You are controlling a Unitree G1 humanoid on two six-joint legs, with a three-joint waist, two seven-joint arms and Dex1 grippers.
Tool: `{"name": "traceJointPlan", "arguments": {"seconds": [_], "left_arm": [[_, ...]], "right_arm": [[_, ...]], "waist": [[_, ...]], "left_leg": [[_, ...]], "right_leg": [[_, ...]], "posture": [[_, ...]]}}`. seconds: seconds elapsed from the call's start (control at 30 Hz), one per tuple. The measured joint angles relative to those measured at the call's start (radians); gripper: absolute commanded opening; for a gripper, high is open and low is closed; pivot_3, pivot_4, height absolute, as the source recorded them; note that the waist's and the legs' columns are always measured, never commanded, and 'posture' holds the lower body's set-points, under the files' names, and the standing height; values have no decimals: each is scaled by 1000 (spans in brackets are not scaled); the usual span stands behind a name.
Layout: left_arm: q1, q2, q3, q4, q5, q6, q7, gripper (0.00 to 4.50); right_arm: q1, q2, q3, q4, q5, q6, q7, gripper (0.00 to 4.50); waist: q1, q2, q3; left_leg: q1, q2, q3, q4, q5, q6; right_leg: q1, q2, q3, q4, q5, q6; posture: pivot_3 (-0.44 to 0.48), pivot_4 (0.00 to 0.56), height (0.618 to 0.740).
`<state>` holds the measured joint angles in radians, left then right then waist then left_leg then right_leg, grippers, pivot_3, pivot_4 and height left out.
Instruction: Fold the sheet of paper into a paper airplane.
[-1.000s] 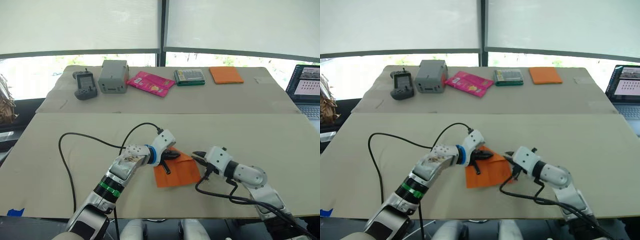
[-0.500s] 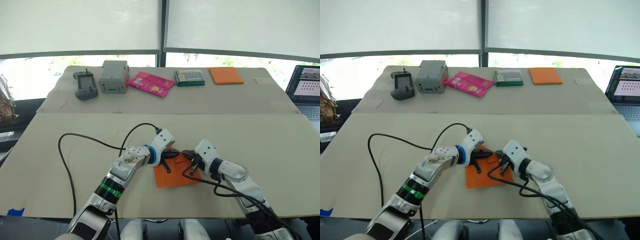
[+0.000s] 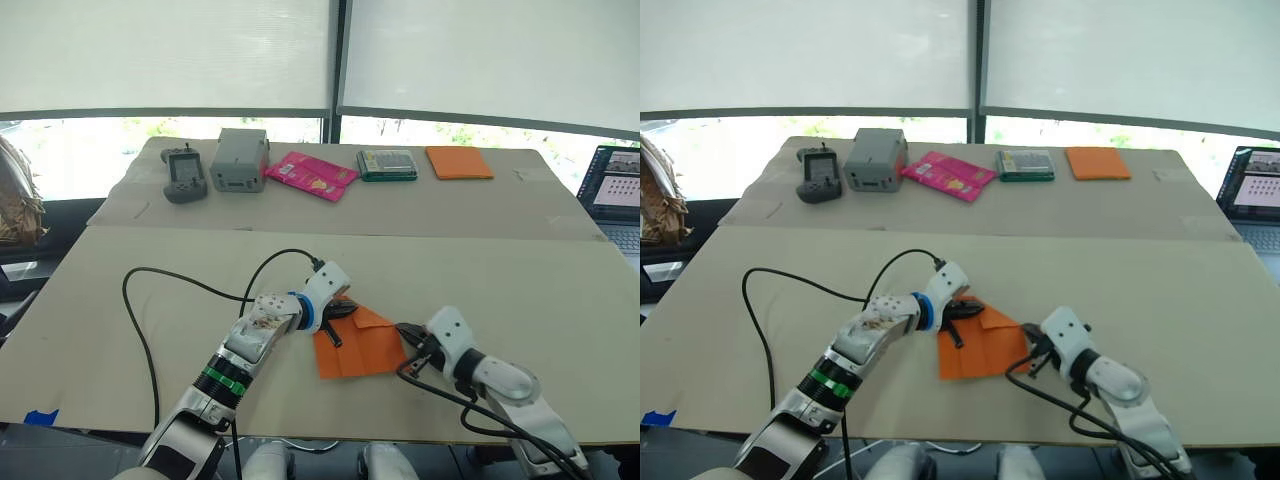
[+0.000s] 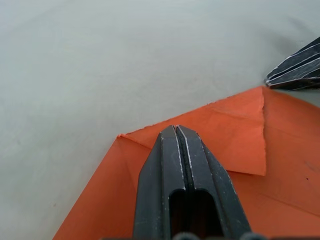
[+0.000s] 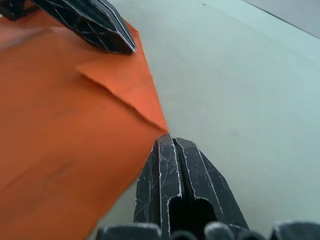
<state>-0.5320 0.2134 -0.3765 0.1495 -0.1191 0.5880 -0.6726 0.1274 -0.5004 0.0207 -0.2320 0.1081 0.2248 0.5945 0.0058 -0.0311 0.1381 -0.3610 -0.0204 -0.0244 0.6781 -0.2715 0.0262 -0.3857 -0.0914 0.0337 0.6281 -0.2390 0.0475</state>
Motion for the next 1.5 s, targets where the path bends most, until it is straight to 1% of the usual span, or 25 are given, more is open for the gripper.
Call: {"name": "traceJointPlan", "arguments": {"seconds": [0.1, 0.17, 0.23, 0.3, 0.4, 0.47, 0.53, 0.73, 0.83, 0.87, 0.97, 1.07, 1.17, 1.3, 1.33, 1.37, 1.4, 1.47, 1.5], "left_arm": [[0, 0, 1, 0, 0, 0, -4, 0], [0, 1, 3, -1, 0, -1, -8, 0], [0, 2, 4, -1, 1, -1, -9, 0], [-1, 1, 4, -1, 2, -1, -9, 0], [-6, -5, 5, 2, 3, -1, -7, 0], [-12, -15, 7, 10, 3, 0, -6, 0], [-22, -26, 7, 21, 3, 1, -4, 0], [-36, -39, 13, 49, 5, 0, 14, 0], [-35, -17, 33, 51, 4, -3, 19, 0], [-33, -7, 51, 52, 2, -4, 27, 0], [-17, 9, 161, 65, -24, 18, 67, 0], [1, 43, 236, 46, -60, 58, 71, 0], [49, 77, 321, -24, -130, 134, 62, 0], [106, 122, 428, -196, -253, 276, 49, 0], [121, 135, 458, -248, -291, 322, 51, 555], [136, 140, 484, -285, -320, 357, 54, 774], [158, 138, 519, -332, -361, 405, 66, 1106], [185, 134, 551, -386, -412, 474, 83, 1888], [201, 134, 556, -414, -435, 506, 91, 2137]], "right_arm": [[11, 17, -33, -16, 60, 25, 5, 25], [5, 55, -57, -17, 115, 47, 3, 25], [-31, 80, -63, -19, 151, 73, 1, 25], [-79, 80, -56, -35, 151, 82, 2, 25], [-148, 85, 22, -40, 113, 133, -11, 25], [-171, 134, 72, -23, 97, 173, -44, 25], [-183, 142, 116, -6, 74, 204, -63, 25], [-199, 144, 146, -18, 49, 240, -100, 25], [-199, 144, 163, -20, 42, 259, -108, 25], [-198, 144, 163, -22, 42, 267, -110, 25], [-197, 144, 166, -26, 42, 273, -113, 25], [-208, 143, 167, -24, 39, 273, -115, 25], [-224, 143, 167, -14, 34, 272, -114, 25], [-240, 143, 171, 7, 32, 272, -104, 25], [-247, 143, 174, 12, 31, 272, -101, 0], [-251, 143, 175, 16, 31, 271, -96, 0], [-257, 143, 179, 24, 31, 266, -93, 0], [-264, 145, 186, 31, 30, 265, -87, 0], [-268, 146, 188, 34, 30, 264, -85, 0]], "waist": [[2, 0, 0], [2, 1, 0], [-2, 2, 1], [-3, 4, 1], [-4, 4, 1], [-1, 4, 1], [1, 4, 1], [-1, 4, 1], [-8, 4, 1], [-12, 4, 1], [-21, 4, 1], [-21, 4, 1], [-21, 4, 1], [-20, 4, 1], [-21, 4, 1], [-21, 4, 1], [-21, 4, 1], [-21, 4, 1], [-22, 4, 1]], "left_leg": [[-1, 0, 0, 0, 0, 0], [-2, 0, 0, 0, 0, 0], [-3, 0, 0, 0, 0, 0], [-3, 0, 0, 0, 0, 0], [-3, 0, 0, -1, 0, 0], [-6, 0, -1, -1, 0, 0], [-8, -2, -1, 0, 0, 0], [-7, -1, -1, 0, 0, 0], [-6, 0, -1, 0, 0, 0], [-6, 0, -1, -1, 0, 0], [-6, 1, -2, -1, 0, 0], [-6, 1, -2, -1, 0, 0], [-6, 1, -2, -1, 0, 0], [-7, 1, -2, -1, 0, 0], [-7, 1, -2, -1, 0, -1], [-7, 1, -2, -1, -1, -1], [-7, 1, -2, -1, -1, -1], [-7, 1, -2, -1, -1, -1], [-7, 1, -2, -2, -1, -1]], "right_leg": [[-1, 0, 0, 0, 0, 0], [-2, 0, 0, 0, 0, 0], [-3, 0, 1, 0, 0, 0], [-4, 1, 1, 0, 0, 0], [-4, 1, 0, 0, 0, 0], [-6, 0, -1, 0, 0, 0], [-8, -1, 0, 0, 0, 0], [-7, 0, 0, -1, 0, 0], [-7, 1, 0, 0, 0, 0], [-7, 1, 0, 0, 0, 0], [-7, 1, 0, 0, 0, 0], [-7, 1, 0, 0, 0, 0], [-8, 1, 0, 0, 0, 0], [-9, 1, 0, 0, 0, 0], [-9, 0, 0, 0, 0, 0], [-9, 0, 0, 0, 0, 0], [-9, 1, 0, 0, 0, 0], [-9, 1, 0, 0, 1, 0], [-9, 1, 0, 0, 1, 0]], "posture": [[0, 150, 740], [0, 150, 740], [0, 150, 740], [0, 150, 740], [0, 150, 740], [0, 150, 740], [0, 150, 740], [0, 150, 740], [0, 150, 740], [0, 150, 740], [0, 150, 740], [0, 150, 740], [0, 150, 740], [0, 150, 740], [0, 150, 740], [0, 150, 740], [0, 150, 740], [0, 150, 740], [0, 150, 740]]}}
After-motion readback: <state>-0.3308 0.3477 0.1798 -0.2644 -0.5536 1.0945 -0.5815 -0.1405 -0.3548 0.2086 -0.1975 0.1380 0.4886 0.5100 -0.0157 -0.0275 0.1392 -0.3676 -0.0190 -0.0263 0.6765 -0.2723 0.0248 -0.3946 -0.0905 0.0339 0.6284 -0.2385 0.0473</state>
